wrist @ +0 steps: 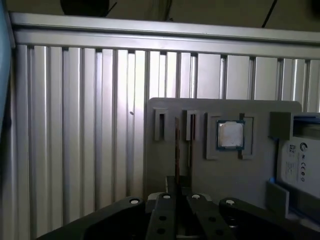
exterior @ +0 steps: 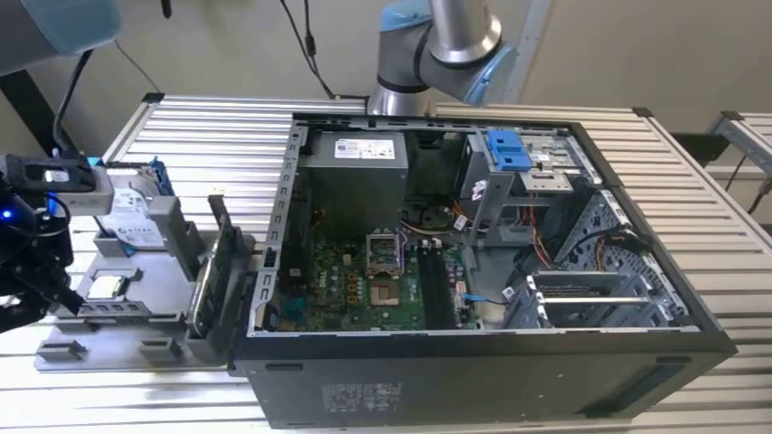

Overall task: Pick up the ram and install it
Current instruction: 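Pick up the ram and move it above insertion slot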

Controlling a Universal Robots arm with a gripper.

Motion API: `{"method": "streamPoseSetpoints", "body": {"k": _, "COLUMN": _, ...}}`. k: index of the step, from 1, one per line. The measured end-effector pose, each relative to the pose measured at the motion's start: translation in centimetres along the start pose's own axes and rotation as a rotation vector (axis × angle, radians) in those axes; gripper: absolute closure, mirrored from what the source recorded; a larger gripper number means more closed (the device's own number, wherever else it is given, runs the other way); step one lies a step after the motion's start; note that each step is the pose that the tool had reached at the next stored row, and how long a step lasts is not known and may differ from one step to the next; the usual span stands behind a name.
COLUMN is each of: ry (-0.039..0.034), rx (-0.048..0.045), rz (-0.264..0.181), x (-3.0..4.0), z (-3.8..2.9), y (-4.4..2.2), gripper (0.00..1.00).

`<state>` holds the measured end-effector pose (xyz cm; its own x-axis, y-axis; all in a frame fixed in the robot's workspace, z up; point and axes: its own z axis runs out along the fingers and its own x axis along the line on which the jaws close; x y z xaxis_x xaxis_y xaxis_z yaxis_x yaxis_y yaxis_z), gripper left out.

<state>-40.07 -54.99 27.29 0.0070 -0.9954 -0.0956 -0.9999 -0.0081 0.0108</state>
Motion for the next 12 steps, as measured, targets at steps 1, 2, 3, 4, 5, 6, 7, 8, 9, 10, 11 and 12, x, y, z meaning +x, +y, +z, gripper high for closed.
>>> {"method": "streamPoseSetpoints", "body": {"k": 1, "ry": -0.0002, "rx": 0.0, "rz": 0.0, "x": -0.03, "z": -0.26, "y": 0.0, "gripper": 0.86}}
{"method": "streamPoseSetpoints", "body": {"k": 2, "ry": -0.0002, "rx": -0.0002, "rz": 0.0, "x": -0.05, "z": -0.52, "y": 0.01, "gripper": 0.86}}
{"method": "streamPoseSetpoints", "body": {"k": 3, "ry": -0.0003, "rx": -0.0001, "rz": 0.0, "x": -0.07, "z": -0.74, "y": 0.01, "gripper": 0.86}}
{"method": "streamPoseSetpoints", "body": {"k": 4, "ry": -0.0003, "rx": -0.0001, "rz": 0.0, "x": -0.1, "z": -0.99, "y": 0.01, "gripper": 0.86}}
{"method": "streamPoseSetpoints", "body": {"k": 5, "ry": -0.0004, "rx": -0.0001, "rz": 0.0, "x": -0.12, "z": -1.26, "y": 0.02, "gripper": 0.86}}
{"method": "streamPoseSetpoints", "body": {"k": 6, "ry": -0.0003, "rx": -0.0004, "rz": 0.0, "x": -0.15, "z": -1.52, "y": 0.02, "gripper": 0.86}}
{"method": "streamPoseSetpoints", "body": {"k": 7, "ry": -0.0003, "rx": -0.0005, "rz": 0.0, "x": -0.16, "z": -1.72, "y": 0.02, "gripper": 0.86}}
{"method": "streamPoseSetpoints", "body": {"k": 8, "ry": -0.0004, "rx": -0.0004, "rz": 0.0, "x": -0.18, "z": -1.91, "y": 0.02, "gripper": 0.86}}
{"method": "streamPoseSetpoints", "body": {"k": 9, "ry": -0.0003, "rx": -0.0005, "rz": 0.0, "x": -0.21, "z": -2.15, "y": 0.02, "gripper": 0.86}}
{"method": "streamPoseSetpoints", "body": {"k": 10, "ry": -0.0004, "rx": -0.0004, "rz": 0.0, "x": -0.23, "z": -2.43, "y": 0.02, "gripper": 0.86}}
{"method": "streamPoseSetpoints", "body": {"k": 11, "ry": -0.0003, "rx": -0.0004, "rz": 0.0, "x": -0.26, "z": -2.67, "y": 0.03, "gripper": 0.86}}
{"method": "streamPoseSetpoints", "body": {"k": 12, "ry": -0.0004, "rx": -0.0005, "rz": 0.0, "x": -0.28, "z": -2.92, "y": 0.03, "gripper": 0.86}}
